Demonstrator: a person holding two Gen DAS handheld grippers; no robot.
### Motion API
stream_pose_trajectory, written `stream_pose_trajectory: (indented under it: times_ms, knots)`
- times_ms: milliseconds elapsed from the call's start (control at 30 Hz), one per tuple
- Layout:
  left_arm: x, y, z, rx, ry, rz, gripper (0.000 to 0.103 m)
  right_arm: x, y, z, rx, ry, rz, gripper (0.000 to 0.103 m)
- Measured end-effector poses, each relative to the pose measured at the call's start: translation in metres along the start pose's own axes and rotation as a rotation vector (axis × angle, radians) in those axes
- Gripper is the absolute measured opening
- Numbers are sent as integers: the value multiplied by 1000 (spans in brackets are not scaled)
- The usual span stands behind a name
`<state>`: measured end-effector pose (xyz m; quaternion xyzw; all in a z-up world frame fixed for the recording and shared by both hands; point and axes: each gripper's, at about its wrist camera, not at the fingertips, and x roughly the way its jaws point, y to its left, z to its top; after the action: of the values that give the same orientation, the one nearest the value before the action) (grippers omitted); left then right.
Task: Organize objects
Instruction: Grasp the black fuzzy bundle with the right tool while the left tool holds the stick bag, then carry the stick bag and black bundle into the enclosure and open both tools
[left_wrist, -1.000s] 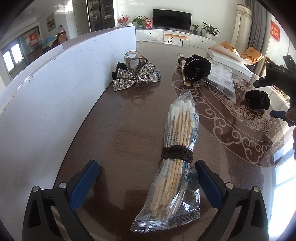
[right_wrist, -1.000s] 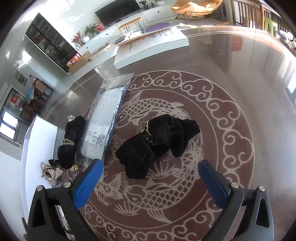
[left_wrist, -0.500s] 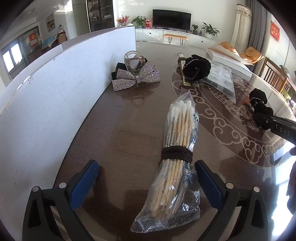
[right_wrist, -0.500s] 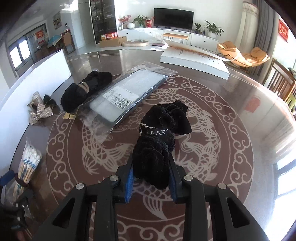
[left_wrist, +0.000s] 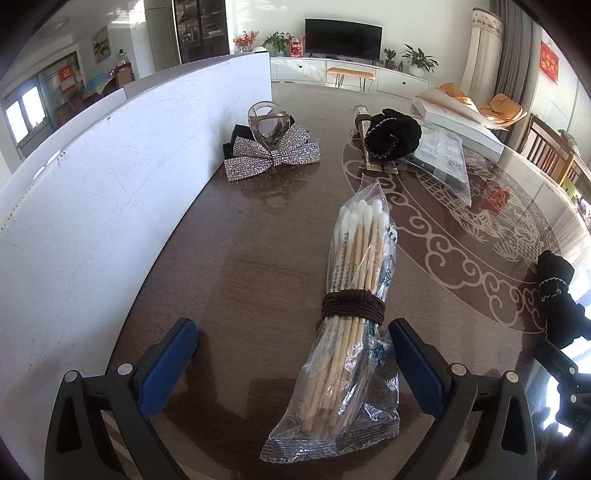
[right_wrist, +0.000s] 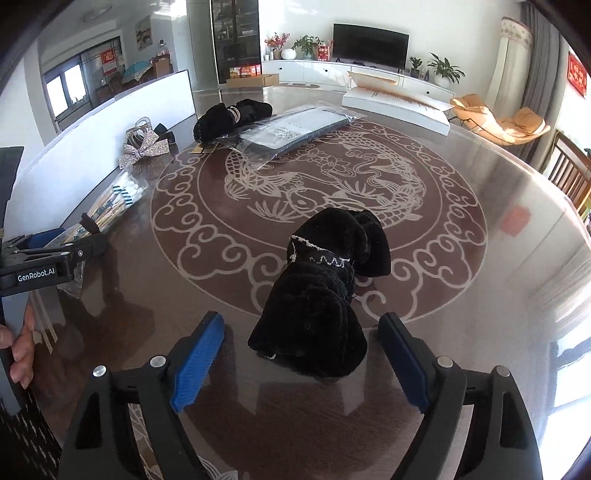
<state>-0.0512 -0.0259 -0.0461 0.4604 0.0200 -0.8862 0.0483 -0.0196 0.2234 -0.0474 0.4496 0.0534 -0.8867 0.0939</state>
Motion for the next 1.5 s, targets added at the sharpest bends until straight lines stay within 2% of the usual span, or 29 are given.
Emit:
stream_pose_trajectory:
  times_ms: [67, 133, 167, 1500]
  knots:
    - [0, 0, 0, 0, 0, 0, 103, 0, 0, 0, 2, 5, -6, 94]
    - [0, 0, 0, 0, 0, 0, 103, 2, -3, 0, 11, 21, 3, 103]
    - [0, 0, 0, 0, 0, 0, 103, 4, -3, 0, 9, 27, 2, 103]
    - [0, -2, -1, -5, 3, 0, 103, 4, -2, 1, 8, 26, -2, 103]
